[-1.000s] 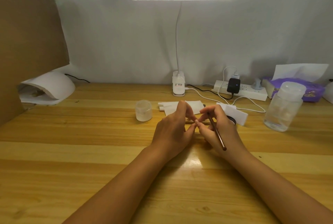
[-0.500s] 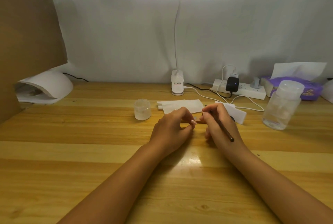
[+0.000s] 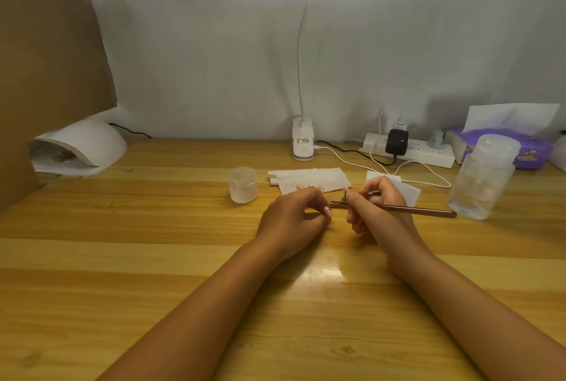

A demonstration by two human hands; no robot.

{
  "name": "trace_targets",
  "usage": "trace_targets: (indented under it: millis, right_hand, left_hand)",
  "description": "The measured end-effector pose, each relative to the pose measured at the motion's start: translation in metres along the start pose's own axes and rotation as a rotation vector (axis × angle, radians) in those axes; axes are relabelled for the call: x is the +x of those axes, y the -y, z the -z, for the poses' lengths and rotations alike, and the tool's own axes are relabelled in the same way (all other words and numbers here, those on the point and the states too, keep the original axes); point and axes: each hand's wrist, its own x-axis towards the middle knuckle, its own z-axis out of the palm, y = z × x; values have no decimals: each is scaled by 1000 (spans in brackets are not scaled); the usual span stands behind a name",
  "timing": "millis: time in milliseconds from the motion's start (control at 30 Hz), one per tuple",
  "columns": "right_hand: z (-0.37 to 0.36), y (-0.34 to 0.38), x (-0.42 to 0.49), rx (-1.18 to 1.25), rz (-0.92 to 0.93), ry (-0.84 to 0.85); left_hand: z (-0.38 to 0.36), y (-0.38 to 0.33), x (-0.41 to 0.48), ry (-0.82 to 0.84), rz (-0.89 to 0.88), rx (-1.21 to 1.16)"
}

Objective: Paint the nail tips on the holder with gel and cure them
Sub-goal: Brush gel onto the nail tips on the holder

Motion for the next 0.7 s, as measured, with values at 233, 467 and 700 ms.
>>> trace_targets:
  millis: [233, 467, 700]
  right_hand:
    - [-1, 1, 0, -76, -7, 39]
    - [-2, -3, 2, -157, 20, 85]
    - [-2, -6, 3, -186, 14, 91]
  left_hand:
    - [0, -1, 0, 3, 8, -7]
    - [0, -1, 0, 3, -10, 10]
    - [0, -1, 0, 9, 4, 28]
